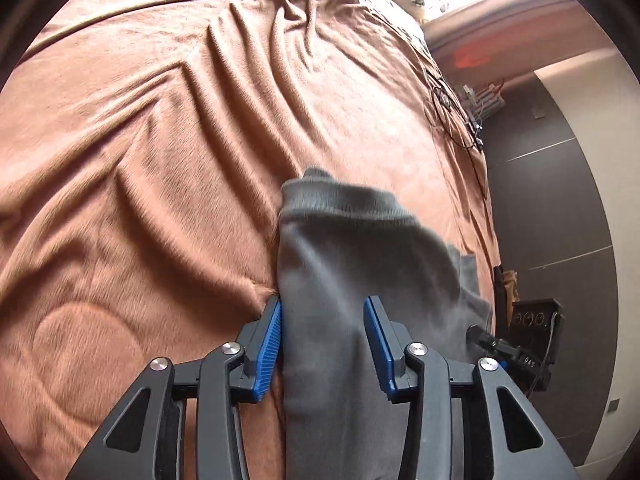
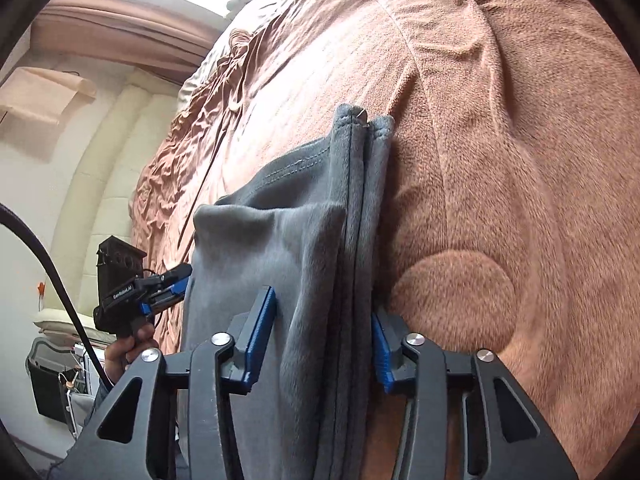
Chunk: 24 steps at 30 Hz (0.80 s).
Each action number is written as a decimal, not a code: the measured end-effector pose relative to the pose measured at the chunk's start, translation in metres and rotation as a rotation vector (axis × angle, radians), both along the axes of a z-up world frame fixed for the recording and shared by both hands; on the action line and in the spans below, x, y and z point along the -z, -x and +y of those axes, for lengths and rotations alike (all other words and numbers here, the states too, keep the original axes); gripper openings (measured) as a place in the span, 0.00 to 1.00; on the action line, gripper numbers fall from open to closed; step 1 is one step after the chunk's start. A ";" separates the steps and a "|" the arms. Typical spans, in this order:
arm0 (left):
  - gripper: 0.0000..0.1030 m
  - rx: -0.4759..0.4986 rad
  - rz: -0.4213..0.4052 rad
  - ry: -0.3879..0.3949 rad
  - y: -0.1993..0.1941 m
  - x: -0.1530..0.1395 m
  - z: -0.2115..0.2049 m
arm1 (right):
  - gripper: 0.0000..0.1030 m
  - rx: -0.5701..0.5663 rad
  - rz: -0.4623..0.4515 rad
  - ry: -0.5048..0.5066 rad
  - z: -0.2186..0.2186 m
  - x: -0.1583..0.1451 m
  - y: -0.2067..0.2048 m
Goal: Fold small clothes
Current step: 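Grip the folded shirt with both grippers and lift it off the bed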
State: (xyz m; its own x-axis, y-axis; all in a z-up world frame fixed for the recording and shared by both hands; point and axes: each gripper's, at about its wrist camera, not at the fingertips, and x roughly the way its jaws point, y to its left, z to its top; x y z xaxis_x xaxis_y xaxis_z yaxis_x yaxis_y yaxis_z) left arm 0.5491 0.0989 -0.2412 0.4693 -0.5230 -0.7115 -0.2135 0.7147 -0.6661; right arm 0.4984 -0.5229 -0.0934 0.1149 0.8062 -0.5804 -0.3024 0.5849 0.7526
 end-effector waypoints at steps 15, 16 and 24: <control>0.05 0.020 -0.110 -0.064 0.001 -0.049 -0.008 | 0.11 -0.004 -0.133 0.119 0.018 -0.048 0.021; 0.05 0.023 -0.123 -0.067 0.003 -0.057 -0.010 | 0.11 -0.002 -0.148 0.124 0.018 -0.054 0.026; 0.05 0.031 -0.230 -0.065 0.029 -0.115 -0.022 | 0.10 0.029 -0.264 0.141 -0.003 -0.107 0.075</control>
State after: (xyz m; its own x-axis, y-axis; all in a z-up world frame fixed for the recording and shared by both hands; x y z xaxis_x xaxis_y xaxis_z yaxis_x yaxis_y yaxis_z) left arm 0.5201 0.0767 -0.1257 0.6072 -0.4960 -0.6207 -0.0389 0.7618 -0.6467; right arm 0.4236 -0.5257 0.0137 0.2989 0.7139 -0.6332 -0.4587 0.6894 0.5607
